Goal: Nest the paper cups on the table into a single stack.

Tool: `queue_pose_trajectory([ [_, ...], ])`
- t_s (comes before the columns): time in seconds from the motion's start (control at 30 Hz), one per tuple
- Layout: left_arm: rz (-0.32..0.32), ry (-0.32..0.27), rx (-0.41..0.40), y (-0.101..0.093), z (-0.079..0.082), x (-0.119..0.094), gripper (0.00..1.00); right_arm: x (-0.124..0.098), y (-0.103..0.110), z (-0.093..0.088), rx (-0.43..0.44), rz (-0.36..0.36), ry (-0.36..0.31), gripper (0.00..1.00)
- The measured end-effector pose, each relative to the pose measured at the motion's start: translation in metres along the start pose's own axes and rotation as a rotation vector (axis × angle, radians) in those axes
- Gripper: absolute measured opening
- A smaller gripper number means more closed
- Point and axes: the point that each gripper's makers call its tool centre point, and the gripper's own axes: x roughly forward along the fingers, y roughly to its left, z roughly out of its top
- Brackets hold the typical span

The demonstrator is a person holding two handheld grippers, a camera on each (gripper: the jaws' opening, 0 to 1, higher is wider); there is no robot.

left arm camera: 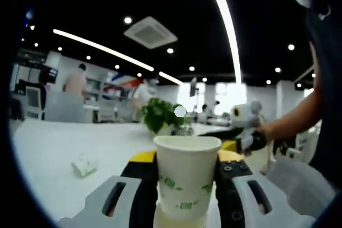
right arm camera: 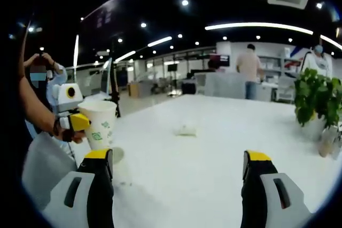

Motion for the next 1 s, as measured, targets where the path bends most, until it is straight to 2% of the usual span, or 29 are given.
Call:
queue_pose_trajectory([
  [0.23, 0.000, 0.039, 0.000, 0.000, -0.020, -0.001, 0.39, -0.002, -0.003, 0.000, -0.001, -0.006, -0.002, 1.00],
  [0.6, 0.012, 0.082, 0.001, 0.002, -0.038, -0.006, 0.40, 0.000, 0.000, -0.001, 0.001, -0.003, 0.001, 1.00],
  [1.0, 0.016, 0.211, 0.054, 0.002, -0.068, -0.011, 0.42, 0.002, 0.003, -0.003, 0.002, 0.007, 0.006, 1.00],
])
